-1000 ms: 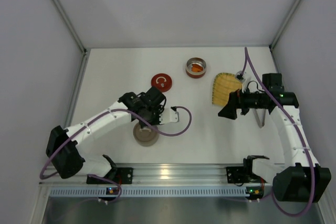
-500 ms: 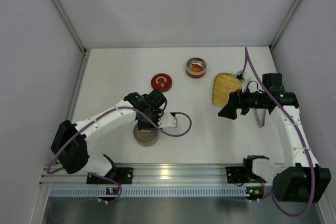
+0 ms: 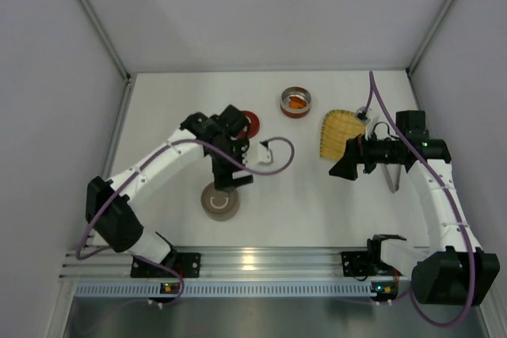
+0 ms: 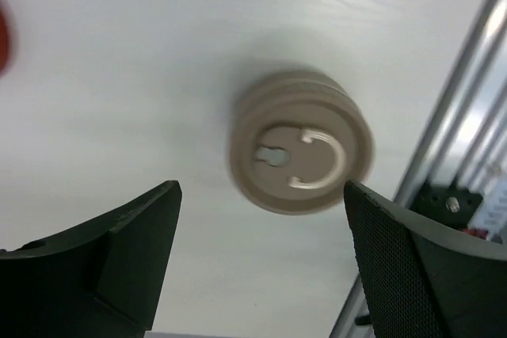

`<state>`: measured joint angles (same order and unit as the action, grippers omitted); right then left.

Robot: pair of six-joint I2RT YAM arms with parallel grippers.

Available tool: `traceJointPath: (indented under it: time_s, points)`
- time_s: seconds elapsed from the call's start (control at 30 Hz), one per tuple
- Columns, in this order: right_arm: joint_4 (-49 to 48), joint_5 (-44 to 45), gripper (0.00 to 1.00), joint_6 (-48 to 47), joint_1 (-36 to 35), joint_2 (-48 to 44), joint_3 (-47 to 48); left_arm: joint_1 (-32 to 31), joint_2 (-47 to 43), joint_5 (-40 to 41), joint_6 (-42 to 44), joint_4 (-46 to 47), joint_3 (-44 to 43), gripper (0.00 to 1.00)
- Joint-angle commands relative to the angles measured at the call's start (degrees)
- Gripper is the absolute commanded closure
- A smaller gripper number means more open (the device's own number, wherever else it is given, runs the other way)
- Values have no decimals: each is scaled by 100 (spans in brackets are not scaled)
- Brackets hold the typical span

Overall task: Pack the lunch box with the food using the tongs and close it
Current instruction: Pick up the box lid from the center of the board.

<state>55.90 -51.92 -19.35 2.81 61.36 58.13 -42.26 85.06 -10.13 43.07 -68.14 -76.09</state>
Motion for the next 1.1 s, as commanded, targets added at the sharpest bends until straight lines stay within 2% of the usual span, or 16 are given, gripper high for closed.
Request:
traceJointPath:
  time_s: [0.0, 0.03, 0.07, 0.1, 0.13, 0.17, 0.23, 0.37, 0.53, 0.73, 0.9, 1.07]
  points:
    - [-237, -134, 1, -33, 97, -2, 67, 989, 668, -901, -535, 160, -1611, 11]
    - [-255, -134, 1, 1, 97, 25, 67, 1296, 1218, -1147, -684, 178, -2019, 13]
    - [-272, -134, 1, 11, 97, 33, 67, 1787, 1520, -1288, -1243, 430, -2397, 15]
    - [-307, -117, 0, 28, 97, 51, 67, 1974, 1819, -1272, -1518, 555, -2767, 19]
    - [-325, -99, 1, 28, 97, 86, 76, 2167, 2161, -1281, -1764, 608, -3527, 26]
    - [-334, -81, 1, 28, 97, 104, 93, 2439, 2756, -1237, -2263, 826, -3883, 29]
    - [-395, -55, 1, 46, 97, 130, 67, 2626, 3530, -922, -2905, 1082, -4769, 33]
    - [-466, -20, 1, 63, 97, 192, 32, 2855, 4536, -614, -3550, 1549, -5659, 38]
    - [-562, 24, 1, 81, 97, 271, 32, 2855, 5142, -525, -4139, 2032, -5618, 38]
    - [-729, 7, 1, 169, 97, 534, 67, 2864, 5433, -552, -4263, 2252, -5267, 44]
    - [-1519, -2, 1, 773, 80, 789, 102, 2855, 5495, -437, -4026, 2182, -5012, 47]
    - [-2591, 147, 1, 1705, -236, 1605, 602, 2855, 5460, -551, -3754, 2147, -4713, 53]
